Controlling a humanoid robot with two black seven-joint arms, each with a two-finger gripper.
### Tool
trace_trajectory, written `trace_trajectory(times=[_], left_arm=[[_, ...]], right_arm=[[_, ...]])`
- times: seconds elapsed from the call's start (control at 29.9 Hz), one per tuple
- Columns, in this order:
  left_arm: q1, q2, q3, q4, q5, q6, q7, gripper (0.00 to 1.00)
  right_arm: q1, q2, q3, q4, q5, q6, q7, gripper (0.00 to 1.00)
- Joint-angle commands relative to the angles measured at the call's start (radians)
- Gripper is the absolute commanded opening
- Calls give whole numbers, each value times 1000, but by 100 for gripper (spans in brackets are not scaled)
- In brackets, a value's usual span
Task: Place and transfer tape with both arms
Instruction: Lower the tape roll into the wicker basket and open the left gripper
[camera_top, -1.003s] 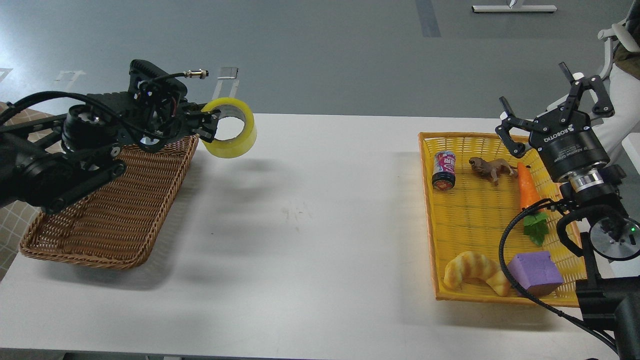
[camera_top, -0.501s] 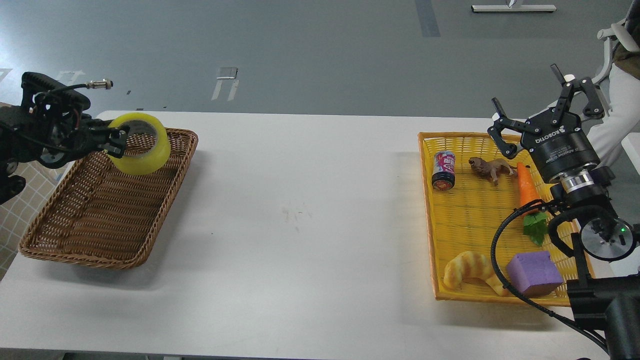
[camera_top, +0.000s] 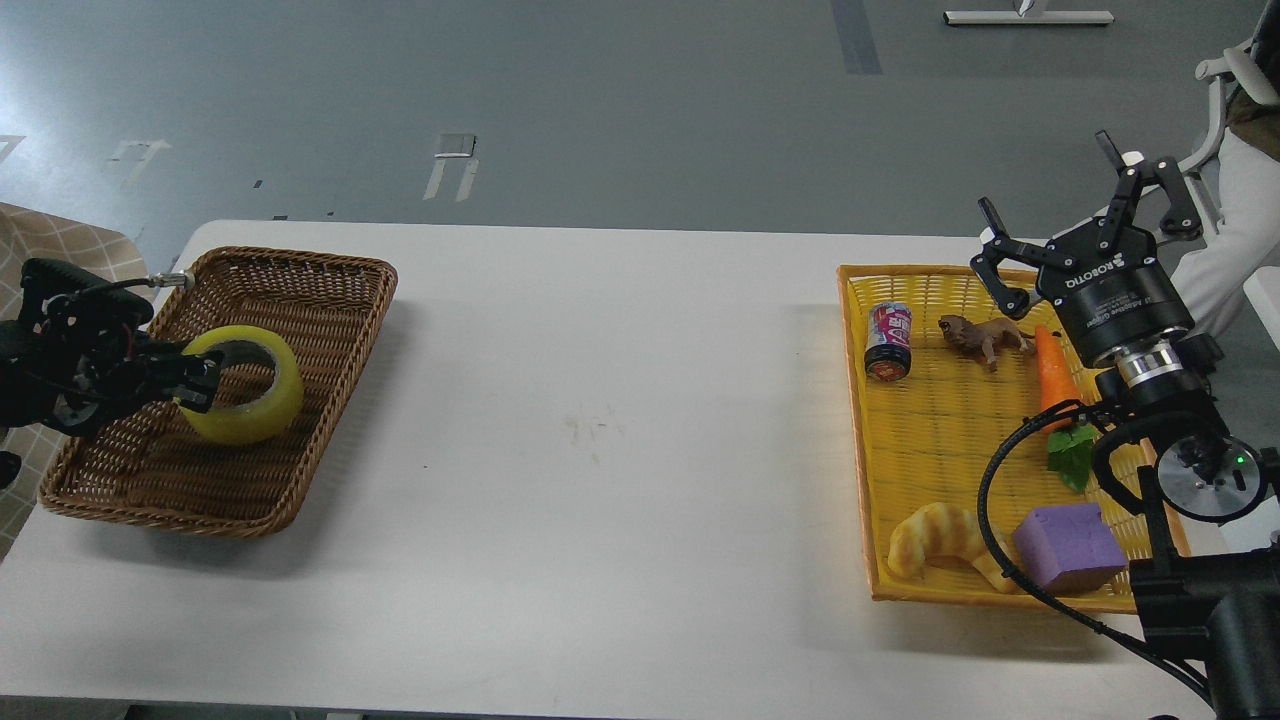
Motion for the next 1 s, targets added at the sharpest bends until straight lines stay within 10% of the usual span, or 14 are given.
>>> trace_trajectory(times=[0.0, 0.5, 0.6, 0.7, 0.97], left_arm=[[14, -4, 0, 17, 0, 5, -1, 0], [30, -16, 0, 22, -38, 7, -1, 0], [32, -16, 0, 26, -43, 7, 0, 14], [32, -21, 0, 36, -75, 7, 0, 64], [29, -21, -2, 39, -138, 5, -5, 80]], right_arm=[[1, 0, 1, 2, 0, 0, 0, 100], [0, -2, 2, 0, 0, 0, 0, 100], [0, -2, 2, 0, 0, 0, 0, 100], [0, -2, 2, 0, 0, 0, 0, 100], [0, -2, 2, 0, 0, 0, 0, 100]])
